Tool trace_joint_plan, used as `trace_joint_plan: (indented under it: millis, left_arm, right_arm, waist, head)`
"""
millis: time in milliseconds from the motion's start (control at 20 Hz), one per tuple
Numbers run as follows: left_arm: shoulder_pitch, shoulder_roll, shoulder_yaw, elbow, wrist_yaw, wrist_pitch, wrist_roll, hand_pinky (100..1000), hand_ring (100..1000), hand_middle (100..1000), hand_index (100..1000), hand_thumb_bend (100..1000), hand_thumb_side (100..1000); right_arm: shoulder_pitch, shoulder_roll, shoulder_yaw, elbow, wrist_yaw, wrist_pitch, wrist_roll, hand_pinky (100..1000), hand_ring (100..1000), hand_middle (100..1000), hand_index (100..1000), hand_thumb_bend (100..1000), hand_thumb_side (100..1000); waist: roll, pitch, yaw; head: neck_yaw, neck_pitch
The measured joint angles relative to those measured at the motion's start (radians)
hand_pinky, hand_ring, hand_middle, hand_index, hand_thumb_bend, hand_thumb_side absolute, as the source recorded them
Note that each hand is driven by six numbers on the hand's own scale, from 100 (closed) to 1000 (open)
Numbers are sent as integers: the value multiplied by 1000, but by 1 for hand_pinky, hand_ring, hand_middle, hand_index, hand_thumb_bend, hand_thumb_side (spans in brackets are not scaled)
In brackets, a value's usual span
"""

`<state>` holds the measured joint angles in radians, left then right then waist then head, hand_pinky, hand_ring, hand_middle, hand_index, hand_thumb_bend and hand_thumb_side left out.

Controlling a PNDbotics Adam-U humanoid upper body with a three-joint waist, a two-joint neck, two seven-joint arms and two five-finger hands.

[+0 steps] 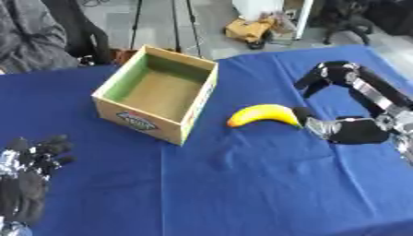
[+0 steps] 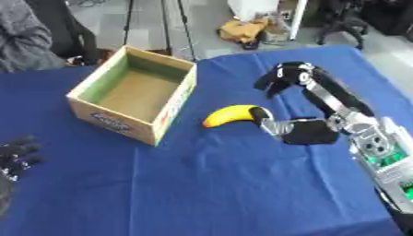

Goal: Pick up objects on the table and place them in the box.

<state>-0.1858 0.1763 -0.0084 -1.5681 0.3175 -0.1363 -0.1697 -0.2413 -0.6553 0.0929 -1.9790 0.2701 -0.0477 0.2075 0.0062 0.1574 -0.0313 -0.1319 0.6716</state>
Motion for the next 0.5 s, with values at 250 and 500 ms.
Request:
trace_joint_plan:
  millis: [250,500]
  left_arm:
    - [0,0,0,0,0,0,0,720,767,735,568,242,1000]
    - [0,0,0,0,0,0,-1,720,767,736,567,240,1000]
  right_arm:
    - [-24,-1,8,13,0,6,8,652,604,640,731,247,392]
    - [-96,-16,35,100,2,25,32,649,603,642,735,253,394]
  waist:
    - [0,0,3]
    - [2,-4,10]
  head:
    - [-3,1]
    - [-8,4]
